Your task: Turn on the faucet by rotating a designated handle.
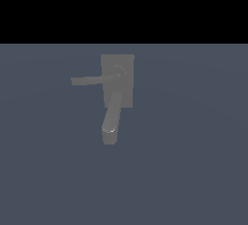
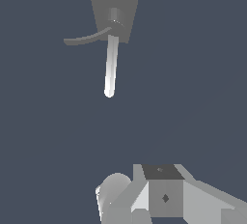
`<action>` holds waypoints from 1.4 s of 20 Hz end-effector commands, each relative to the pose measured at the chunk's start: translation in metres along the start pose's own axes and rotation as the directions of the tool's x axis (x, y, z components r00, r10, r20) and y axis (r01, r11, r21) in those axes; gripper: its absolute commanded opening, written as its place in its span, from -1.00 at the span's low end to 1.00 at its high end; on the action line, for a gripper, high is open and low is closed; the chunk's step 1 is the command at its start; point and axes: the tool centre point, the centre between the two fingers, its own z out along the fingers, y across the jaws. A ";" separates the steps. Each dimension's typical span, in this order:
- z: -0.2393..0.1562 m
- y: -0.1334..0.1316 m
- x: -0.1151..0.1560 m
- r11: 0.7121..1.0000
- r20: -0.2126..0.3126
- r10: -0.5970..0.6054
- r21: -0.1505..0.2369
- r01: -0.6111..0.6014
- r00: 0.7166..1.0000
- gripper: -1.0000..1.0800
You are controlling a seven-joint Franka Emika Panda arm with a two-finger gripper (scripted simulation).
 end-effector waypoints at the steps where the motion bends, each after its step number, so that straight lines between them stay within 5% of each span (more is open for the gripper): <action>1: -0.001 0.001 0.001 1.000 -0.005 0.002 -0.013 -0.002 1.000 -1.00; 9: -0.013 0.008 0.004 0.994 -0.056 0.016 -0.105 -0.022 0.998 -1.00; 17: -0.039 0.017 0.009 0.955 -0.158 0.027 -0.286 -0.072 0.987 -1.00; 22: -0.068 0.021 0.014 0.885 -0.249 0.012 -0.447 -0.126 0.968 -1.00; 28: -0.107 0.015 0.021 0.747 -0.350 -0.045 -0.634 -0.201 0.936 -1.00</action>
